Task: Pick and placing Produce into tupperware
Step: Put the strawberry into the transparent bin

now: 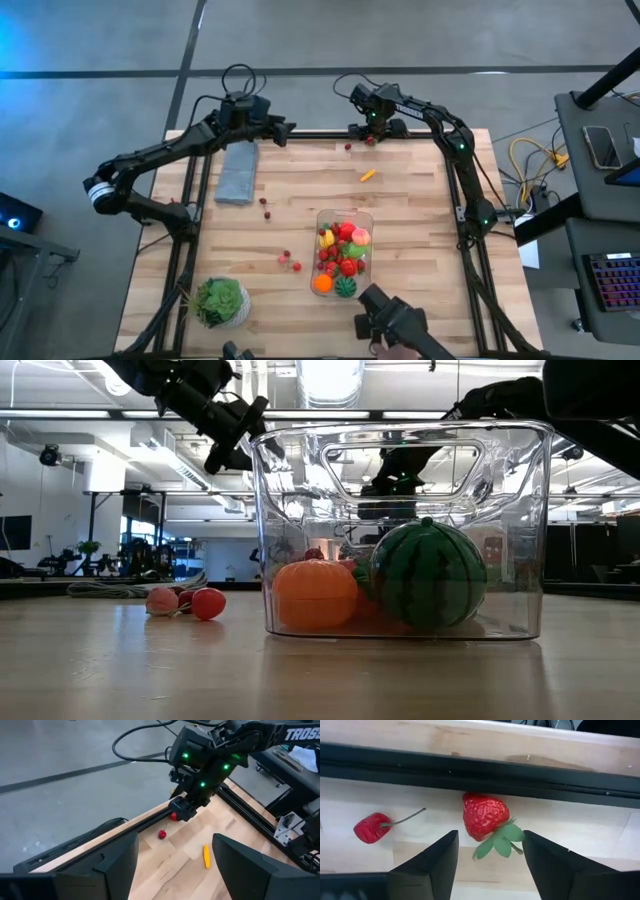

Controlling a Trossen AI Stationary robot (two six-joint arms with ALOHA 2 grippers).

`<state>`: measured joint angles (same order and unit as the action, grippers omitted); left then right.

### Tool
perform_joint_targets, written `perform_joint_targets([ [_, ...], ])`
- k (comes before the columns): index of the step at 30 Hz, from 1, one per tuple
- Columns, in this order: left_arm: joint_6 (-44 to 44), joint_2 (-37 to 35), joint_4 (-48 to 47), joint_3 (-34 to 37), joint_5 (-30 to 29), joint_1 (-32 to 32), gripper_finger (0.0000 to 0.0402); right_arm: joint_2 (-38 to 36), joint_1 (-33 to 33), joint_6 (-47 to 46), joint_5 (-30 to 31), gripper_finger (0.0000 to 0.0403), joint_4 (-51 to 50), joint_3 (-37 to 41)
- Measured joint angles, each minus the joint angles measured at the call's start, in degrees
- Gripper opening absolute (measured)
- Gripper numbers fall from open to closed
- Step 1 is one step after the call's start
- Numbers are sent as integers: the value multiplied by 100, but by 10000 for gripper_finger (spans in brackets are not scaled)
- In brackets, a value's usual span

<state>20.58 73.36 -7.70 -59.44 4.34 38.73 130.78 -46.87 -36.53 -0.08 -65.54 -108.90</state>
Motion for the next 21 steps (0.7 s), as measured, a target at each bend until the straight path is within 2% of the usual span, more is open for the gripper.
perform_joint_targets([
  [7, 0, -7, -22, 0, 2, 1, 240, 17, -31, -4, 13, 189, 50, 13],
  [21, -4, -24, -24, 2, 2, 1, 240, 180, -81, 63, 69, 187, 177, 17],
])
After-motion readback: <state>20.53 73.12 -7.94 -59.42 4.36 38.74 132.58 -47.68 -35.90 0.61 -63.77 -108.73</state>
